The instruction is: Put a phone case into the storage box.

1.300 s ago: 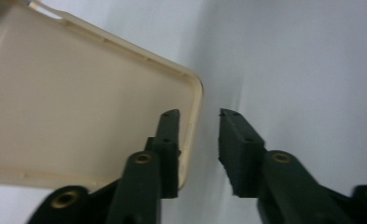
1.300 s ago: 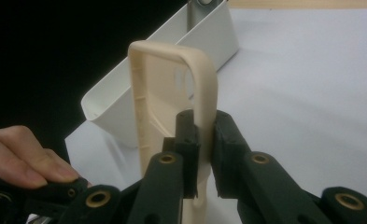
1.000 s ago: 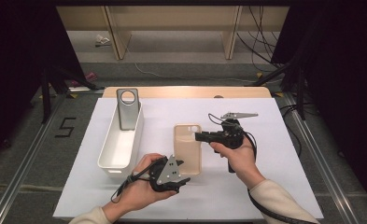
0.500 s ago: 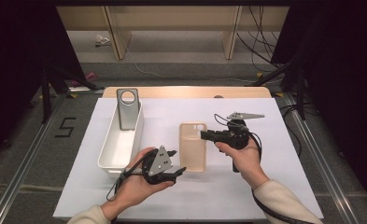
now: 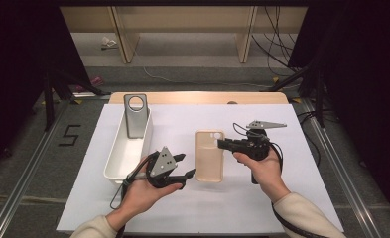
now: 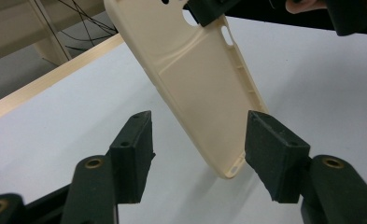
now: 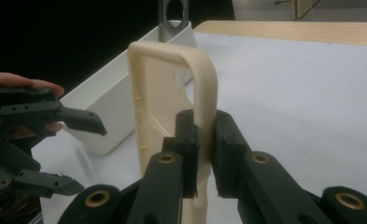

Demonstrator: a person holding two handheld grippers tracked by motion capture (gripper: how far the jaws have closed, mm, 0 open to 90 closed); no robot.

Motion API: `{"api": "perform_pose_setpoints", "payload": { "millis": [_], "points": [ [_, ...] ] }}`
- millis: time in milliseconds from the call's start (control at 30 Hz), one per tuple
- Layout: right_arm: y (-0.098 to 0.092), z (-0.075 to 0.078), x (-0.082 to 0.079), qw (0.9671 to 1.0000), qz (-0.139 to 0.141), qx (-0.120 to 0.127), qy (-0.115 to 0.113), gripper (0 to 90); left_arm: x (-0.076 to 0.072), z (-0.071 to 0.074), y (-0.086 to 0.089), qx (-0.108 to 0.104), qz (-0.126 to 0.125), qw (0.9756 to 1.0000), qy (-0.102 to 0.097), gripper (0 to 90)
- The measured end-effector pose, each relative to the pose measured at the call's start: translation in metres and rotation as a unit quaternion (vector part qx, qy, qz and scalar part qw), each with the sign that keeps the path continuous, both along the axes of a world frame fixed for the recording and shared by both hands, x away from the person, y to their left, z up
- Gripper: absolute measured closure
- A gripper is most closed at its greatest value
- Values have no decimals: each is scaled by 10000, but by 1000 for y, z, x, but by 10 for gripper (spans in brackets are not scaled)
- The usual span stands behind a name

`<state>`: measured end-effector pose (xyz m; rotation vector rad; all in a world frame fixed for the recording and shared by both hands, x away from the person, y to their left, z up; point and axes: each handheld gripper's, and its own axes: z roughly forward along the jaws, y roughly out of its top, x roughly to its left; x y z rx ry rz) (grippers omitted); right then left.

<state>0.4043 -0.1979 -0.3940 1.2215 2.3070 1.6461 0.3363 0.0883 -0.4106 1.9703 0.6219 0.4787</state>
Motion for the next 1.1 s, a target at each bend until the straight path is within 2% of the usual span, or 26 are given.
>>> {"api": "perform_pose_setpoints", "payload": {
  "millis": [300, 600, 833, 1100],
  "points": [
    [2, -1, -3, 10000, 8, -22, -21, 823, 12, 16, -6, -186, 219, 9996, -55, 448],
    [3, -1, -5, 10000, 3, -38, -43, 823, 24, 24, -12, -376, 428, 9984, -21, 480],
    [4, 0, -6, 10000, 16, -35, -85, 823, 32, 27, -15, -436, 552, 9975, -2, 516],
    [5, 0, -7, 10000, 17, -45, -84, 823, 39, 26, -17, -412, 679, 9968, 46, 548]
  ]
}}
